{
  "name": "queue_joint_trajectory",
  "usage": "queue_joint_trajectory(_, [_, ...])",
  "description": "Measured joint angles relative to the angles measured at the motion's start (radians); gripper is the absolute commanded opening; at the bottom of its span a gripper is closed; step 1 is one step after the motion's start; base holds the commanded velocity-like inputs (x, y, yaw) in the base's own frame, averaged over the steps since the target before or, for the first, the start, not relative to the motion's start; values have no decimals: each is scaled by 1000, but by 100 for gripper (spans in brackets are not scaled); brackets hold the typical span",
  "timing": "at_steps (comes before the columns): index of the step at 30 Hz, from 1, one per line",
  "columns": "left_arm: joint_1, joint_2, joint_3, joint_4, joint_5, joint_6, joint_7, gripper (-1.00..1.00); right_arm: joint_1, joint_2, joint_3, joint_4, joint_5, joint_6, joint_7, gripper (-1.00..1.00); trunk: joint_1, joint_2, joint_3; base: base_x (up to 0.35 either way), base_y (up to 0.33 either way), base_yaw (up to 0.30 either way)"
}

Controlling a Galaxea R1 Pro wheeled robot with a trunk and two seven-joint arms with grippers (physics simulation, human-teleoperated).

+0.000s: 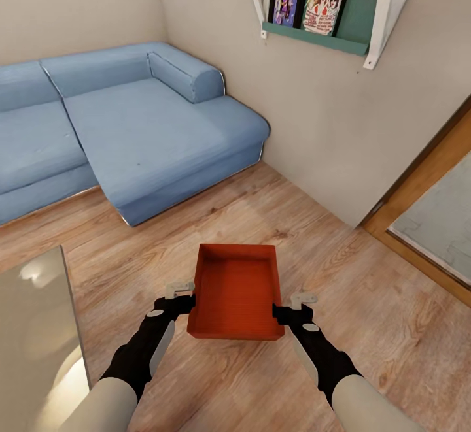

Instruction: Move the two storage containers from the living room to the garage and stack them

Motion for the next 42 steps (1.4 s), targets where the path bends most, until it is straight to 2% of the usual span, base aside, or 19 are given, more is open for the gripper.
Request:
queue_joint_trajectory(5, [0, -1, 0, 0, 1, 1, 0, 100, 0, 0, 7, 0, 2, 0, 1, 100, 0, 0, 0, 30, 0, 0])
queue_joint_trajectory(14, [0, 1, 1, -1, 0, 3, 0, 100, 0, 0, 2, 0, 2, -1, 1, 100, 0, 0, 0, 212, 0, 0])
queue_joint_trajectory(27, [0, 0, 1, 0, 1, 3, 0, 100, 0, 0, -3, 0, 3, -1, 2, 100, 0, 0, 0, 23, 0, 0])
queue_joint_trajectory(36, [0, 1, 3, 2, 1, 3, 0, 100, 0, 0, -3, 0, 3, -1, 1, 100, 0, 0, 0, 192, 0, 0])
queue_joint_trajectory(42, [0, 1, 3, 1, 1, 3, 0, 100, 0, 0, -3, 0, 2, -1, 3, 100, 0, 0, 0, 25, 0, 0])
